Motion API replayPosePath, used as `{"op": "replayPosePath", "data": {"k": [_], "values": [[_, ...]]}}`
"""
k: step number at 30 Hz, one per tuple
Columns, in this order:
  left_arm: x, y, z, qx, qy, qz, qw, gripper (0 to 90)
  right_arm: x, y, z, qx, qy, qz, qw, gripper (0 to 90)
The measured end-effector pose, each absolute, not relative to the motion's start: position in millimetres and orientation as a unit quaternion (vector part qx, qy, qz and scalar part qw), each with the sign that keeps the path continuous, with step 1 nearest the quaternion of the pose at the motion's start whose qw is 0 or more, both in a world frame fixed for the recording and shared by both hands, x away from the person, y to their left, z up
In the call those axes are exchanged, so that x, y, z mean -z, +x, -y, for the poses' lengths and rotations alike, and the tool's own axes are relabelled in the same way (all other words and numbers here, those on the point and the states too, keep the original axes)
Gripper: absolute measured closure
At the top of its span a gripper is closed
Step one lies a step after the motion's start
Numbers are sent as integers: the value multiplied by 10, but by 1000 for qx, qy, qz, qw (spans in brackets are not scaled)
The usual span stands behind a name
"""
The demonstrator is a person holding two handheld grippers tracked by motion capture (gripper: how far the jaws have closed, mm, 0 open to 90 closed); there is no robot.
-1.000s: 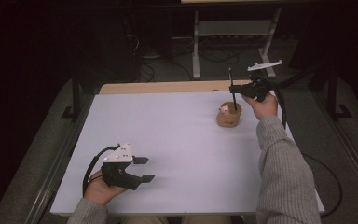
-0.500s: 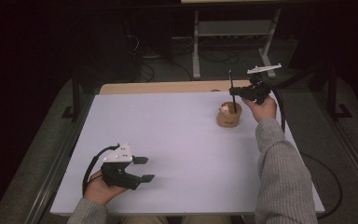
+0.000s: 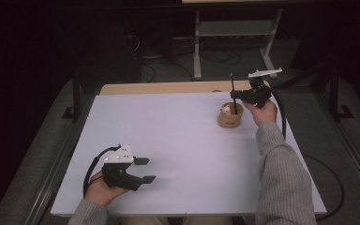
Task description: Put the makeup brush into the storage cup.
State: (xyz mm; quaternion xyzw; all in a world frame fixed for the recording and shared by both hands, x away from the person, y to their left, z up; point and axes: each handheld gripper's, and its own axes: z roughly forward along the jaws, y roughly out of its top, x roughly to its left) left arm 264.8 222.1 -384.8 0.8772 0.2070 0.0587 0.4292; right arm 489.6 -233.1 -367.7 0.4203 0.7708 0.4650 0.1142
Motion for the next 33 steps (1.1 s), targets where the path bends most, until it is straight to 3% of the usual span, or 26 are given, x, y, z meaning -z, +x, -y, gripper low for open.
{"op": "replayPosePath", "data": {"k": [28, 33], "values": [[3858, 2657, -2223, -58, 878, -210, 427, 333, 3869, 4852, 2303, -444, 426, -780, 111, 823], [3861, 2653, -2217, -57, 879, -210, 425, 333, 3868, 4834, 2349, -449, 439, -770, 109, 725]]}}
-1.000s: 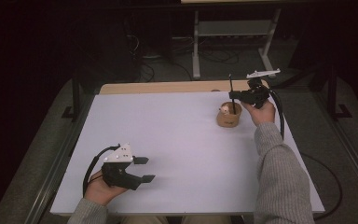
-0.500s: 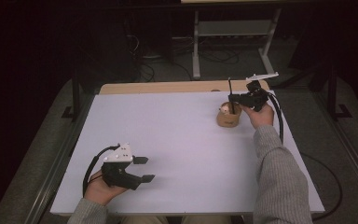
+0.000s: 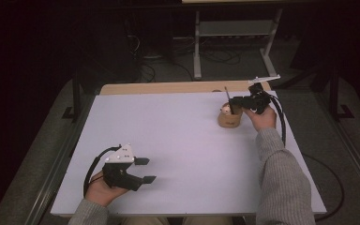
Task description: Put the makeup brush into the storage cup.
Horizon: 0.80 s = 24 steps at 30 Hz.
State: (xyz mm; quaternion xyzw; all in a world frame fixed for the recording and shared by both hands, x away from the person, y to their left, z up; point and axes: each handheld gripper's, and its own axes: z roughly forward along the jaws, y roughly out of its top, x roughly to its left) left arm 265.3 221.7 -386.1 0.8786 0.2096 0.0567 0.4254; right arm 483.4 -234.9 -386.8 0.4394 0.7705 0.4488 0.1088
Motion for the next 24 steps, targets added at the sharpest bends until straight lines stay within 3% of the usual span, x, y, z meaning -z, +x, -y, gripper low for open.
{"op": "replayPosePath", "data": {"k": [24], "values": [[3842, 2656, -2258, -68, 874, -221, 427, 312, 3703, 4509, 2491, -472, 423, -765, 117, 603]]}}
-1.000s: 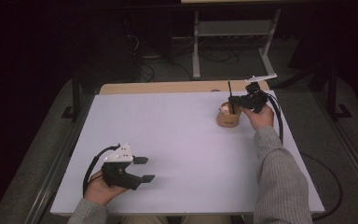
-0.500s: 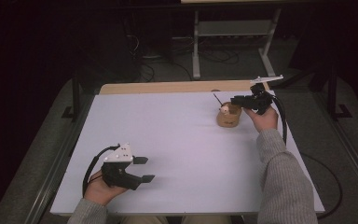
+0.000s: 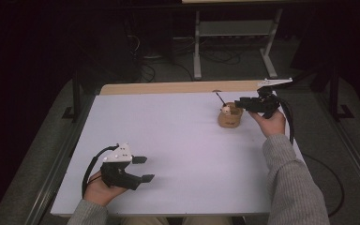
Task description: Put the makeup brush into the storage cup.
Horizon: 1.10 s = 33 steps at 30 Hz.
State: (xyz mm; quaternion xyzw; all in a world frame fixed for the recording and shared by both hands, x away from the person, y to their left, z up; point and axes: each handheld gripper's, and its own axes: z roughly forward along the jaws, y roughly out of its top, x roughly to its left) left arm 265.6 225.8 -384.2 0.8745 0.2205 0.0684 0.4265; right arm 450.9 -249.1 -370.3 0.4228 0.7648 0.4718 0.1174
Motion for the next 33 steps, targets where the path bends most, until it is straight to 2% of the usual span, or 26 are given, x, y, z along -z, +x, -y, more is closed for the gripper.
{"op": "replayPosePath", "data": {"k": [7, 33], "values": [[3848, 2665, -2270, -69, 872, -224, 429, 306, 3695, 4429, 2569, -476, 430, -759, 111, 549], [3847, 2668, -2324, -86, 868, -235, 428, 283, 3710, 4226, 2547, -468, 424, -767, 113, 469]]}}
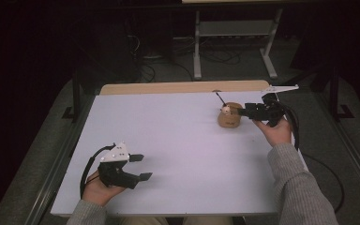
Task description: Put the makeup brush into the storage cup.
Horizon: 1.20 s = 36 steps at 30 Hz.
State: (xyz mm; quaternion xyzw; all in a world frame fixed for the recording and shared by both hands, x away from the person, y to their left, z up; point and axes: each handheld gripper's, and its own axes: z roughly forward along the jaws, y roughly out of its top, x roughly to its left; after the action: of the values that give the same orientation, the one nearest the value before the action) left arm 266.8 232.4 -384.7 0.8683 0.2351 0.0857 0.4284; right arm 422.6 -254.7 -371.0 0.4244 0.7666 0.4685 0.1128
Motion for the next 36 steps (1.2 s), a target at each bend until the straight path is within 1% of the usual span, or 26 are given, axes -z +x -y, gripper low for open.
{"op": "replayPosePath", "data": {"k": [11, 20, 36], "values": [[3852, 2685, -2334, -90, 865, -240, 431, 274, 3715, 4126, 2492, -470, 416, -770, 116, 429], [3855, 2700, -2334, -98, 864, -245, 429, 255, 3700, 4028, 2413, -470, 400, -777, 121, 420], [3858, 2719, -2382, -110, 859, -259, 428, 255, 3813, 3806, 2331, -468, 391, -785, 111, 379]]}}
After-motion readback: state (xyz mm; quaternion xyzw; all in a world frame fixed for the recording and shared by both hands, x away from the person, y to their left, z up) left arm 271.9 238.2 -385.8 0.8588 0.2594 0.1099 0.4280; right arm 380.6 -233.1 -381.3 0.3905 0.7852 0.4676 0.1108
